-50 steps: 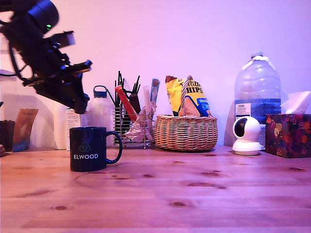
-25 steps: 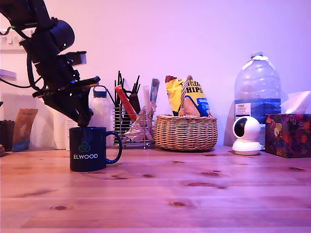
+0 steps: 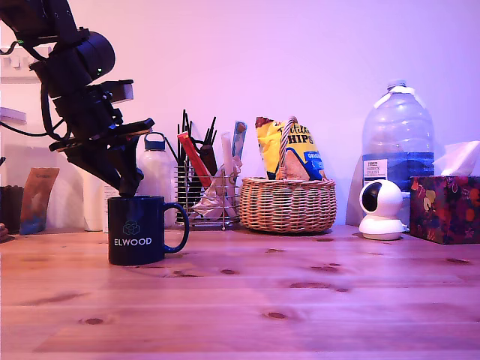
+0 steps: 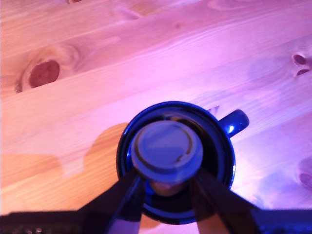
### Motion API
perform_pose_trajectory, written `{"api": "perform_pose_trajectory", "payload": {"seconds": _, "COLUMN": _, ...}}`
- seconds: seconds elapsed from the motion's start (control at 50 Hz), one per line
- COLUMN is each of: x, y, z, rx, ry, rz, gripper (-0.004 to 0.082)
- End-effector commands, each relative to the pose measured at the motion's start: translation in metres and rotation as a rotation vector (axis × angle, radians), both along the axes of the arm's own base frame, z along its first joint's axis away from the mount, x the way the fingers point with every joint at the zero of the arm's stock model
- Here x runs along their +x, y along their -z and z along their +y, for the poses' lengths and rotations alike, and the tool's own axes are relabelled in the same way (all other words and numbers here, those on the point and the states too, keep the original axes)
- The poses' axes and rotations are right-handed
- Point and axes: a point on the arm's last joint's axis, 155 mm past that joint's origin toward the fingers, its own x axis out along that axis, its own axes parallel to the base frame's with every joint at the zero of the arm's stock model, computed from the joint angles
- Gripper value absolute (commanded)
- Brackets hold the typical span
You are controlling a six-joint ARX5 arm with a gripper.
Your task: Pick up the coffee capsules from the table one by one and drop them inside the nearest coffee cup
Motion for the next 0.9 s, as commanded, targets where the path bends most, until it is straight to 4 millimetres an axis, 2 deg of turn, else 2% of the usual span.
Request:
{"api": "perform_pose_trajectory", "payload": {"seconds": 0.0, "x": 0.004, "y": 0.001, "z": 0.001, "rx": 0.003, "ry": 0.003, "rz": -0.006, "gripper": 0.0181}}
{"api": "perform_pose_trajectory", "payload": {"seconds": 0.06, "x": 0.005, "y": 0.001, "z": 0.001, "rx": 0.000, "ry": 0.003, "rz": -0.012, "gripper": 0.0281}}
{"api": "perform_pose_trajectory", "payload": {"seconds": 0.14, "x": 0.007, "y": -0.001, "z": 0.000, "rx": -0.006, "ry": 0.003, "rz": -0.019, "gripper": 0.0543}}
{"api": "perform_pose_trajectory", "payload": {"seconds": 0.18, "x": 0.008, "y": -0.002, "z": 0.000, "rx": -0.009, "ry": -0.001, "rz": -0.023, "gripper": 0.0626}}
{"api": "perform_pose_trajectory", "payload": {"seconds": 0.22, "x": 0.008, "y": -0.002, "z": 0.000, "rx": -0.010, "ry": -0.001, "rz": -0.024, "gripper": 0.0648}}
{"api": "perform_pose_trajectory", "payload": {"seconds": 0.4, "x": 0.009, "y": -0.005, "z": -0.002, "rx": -0.008, "ry": 0.007, "rz": -0.038, "gripper": 0.0632}}
{"api": "perform_pose_trajectory", "payload": {"seconds": 0.48, "x": 0.008, "y": -0.008, "z": -0.001, "rx": -0.009, "ry": 0.006, "rz": -0.039, "gripper": 0.0558}}
{"api": "perform_pose_trajectory", "payload": {"seconds": 0.72, "x": -0.001, "y": -0.029, "z": -0.002, "rx": -0.015, "ry": 0.031, "rz": -0.062, "gripper": 0.0025}}
{"api": "perform_pose_trajectory", "payload": {"seconds": 0.78, "x": -0.004, "y": -0.040, "z": -0.002, "rx": -0.018, "ry": 0.030, "rz": -0.077, "gripper": -0.0026}}
{"api": "perform_pose_trajectory", "payload": {"seconds": 0.88, "x": -0.008, "y": -0.060, "z": -0.001, "rx": -0.025, "ry": 0.031, "rz": -0.113, "gripper": -0.0024}}
